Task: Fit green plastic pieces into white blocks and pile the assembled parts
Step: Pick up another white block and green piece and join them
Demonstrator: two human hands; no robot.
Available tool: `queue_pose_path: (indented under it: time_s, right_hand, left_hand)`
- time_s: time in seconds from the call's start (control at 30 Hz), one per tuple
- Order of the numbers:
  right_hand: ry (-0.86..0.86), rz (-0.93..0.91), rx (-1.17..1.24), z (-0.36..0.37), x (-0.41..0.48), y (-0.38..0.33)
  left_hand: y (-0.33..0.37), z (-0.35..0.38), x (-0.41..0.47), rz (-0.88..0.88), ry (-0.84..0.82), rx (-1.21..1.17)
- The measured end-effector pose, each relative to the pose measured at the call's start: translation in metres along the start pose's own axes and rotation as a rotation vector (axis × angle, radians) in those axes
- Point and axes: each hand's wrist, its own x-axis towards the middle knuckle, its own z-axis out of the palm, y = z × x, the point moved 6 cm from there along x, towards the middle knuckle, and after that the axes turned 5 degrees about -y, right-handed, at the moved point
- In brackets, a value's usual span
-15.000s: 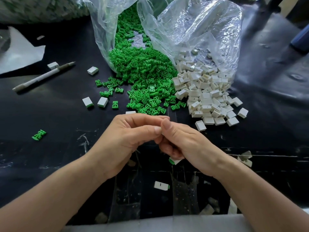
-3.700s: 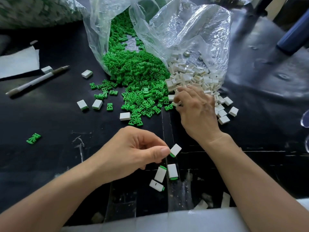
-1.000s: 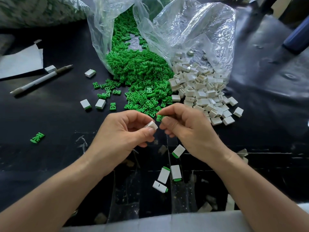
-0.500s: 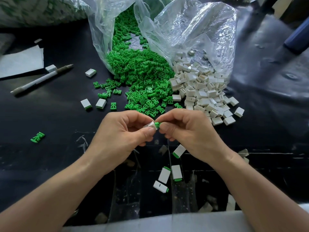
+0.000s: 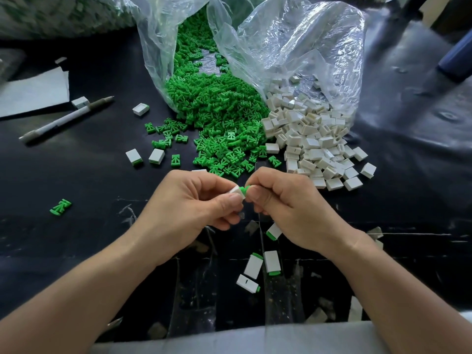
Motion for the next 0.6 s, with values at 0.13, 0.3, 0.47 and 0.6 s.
queue_pose_path:
  time_s: [0.13, 0.3, 0.47, 0.6]
  right_hand:
    - [-0.072, -0.051, -0.262, 0.003, -0.002, -0.007]
    - [-0.151, -0.125, -0.533, 0.007, -0.006, -0.015]
    - [-0.126, -0.149, -0.545, 0.008, -0.007, -0.017]
    - [0.033, -0.056, -0.124, -0.003, -0.004, -0.011]
  left_hand:
    - [-0.001, 0.001, -0.001, 0.047, -0.023, 0.211]
    - [-0.005, 0.003, -0.003, 0.087, -0.031, 0.463]
    - [-0.001, 0.005, -0.003, 0.111, -0.031, 0.468]
    - [0.007, 0.002, -0.002, 0.101, -0.04, 0.115]
